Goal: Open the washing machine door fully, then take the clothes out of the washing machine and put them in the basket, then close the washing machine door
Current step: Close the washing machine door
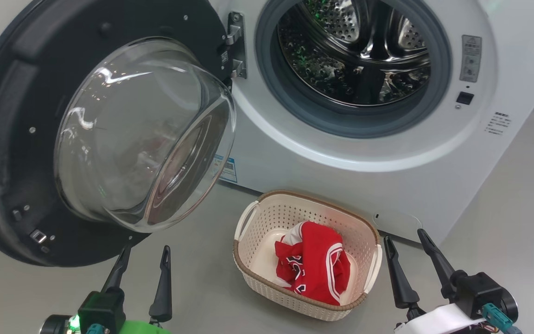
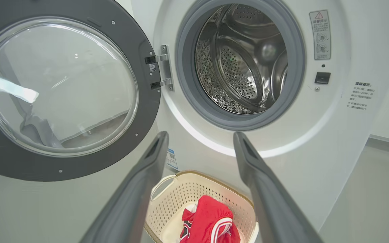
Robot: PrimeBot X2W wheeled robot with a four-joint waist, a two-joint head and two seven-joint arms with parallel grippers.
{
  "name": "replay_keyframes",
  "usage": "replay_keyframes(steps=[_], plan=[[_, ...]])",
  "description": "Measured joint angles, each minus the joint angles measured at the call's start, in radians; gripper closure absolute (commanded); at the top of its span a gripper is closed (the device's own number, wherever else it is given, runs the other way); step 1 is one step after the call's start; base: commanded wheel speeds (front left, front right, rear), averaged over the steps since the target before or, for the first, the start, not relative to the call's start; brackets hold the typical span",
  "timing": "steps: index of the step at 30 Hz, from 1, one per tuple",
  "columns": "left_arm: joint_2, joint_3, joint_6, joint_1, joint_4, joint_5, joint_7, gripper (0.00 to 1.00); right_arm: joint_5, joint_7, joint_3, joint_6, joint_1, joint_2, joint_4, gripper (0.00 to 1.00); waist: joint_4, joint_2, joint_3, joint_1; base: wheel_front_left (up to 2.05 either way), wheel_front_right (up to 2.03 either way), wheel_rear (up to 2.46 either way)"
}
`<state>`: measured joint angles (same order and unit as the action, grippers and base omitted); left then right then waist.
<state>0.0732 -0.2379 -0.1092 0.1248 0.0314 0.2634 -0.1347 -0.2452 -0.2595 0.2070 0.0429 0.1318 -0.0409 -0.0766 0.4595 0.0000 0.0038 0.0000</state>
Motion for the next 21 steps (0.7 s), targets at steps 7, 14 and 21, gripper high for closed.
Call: replay_keyframes(steps=[7,14,21], plan=[[-0.001,0.018,-0.001,0.000,0.001,0.000,-0.007,0.00,0.000,0.000,0.026,0.009,0.000,0.000,-0.006,0.00,0.054,0.0000,0.003,0.0000,0.00,0.00,0.00],[-0.002,0.023,-0.002,0.002,0.005,0.000,-0.009,0.00,0.000,0.000,0.033,0.009,0.000,0.001,-0.015,0.00,0.060,0.0000,0.006,0.0000,0.00,0.00,0.00],[-0.002,0.022,-0.002,0.002,0.005,0.000,-0.009,0.00,0.000,0.000,0.033,0.009,0.000,0.001,-0.019,0.00,0.060,0.0000,0.002,0.0000,0.00,0.00,0.00]])
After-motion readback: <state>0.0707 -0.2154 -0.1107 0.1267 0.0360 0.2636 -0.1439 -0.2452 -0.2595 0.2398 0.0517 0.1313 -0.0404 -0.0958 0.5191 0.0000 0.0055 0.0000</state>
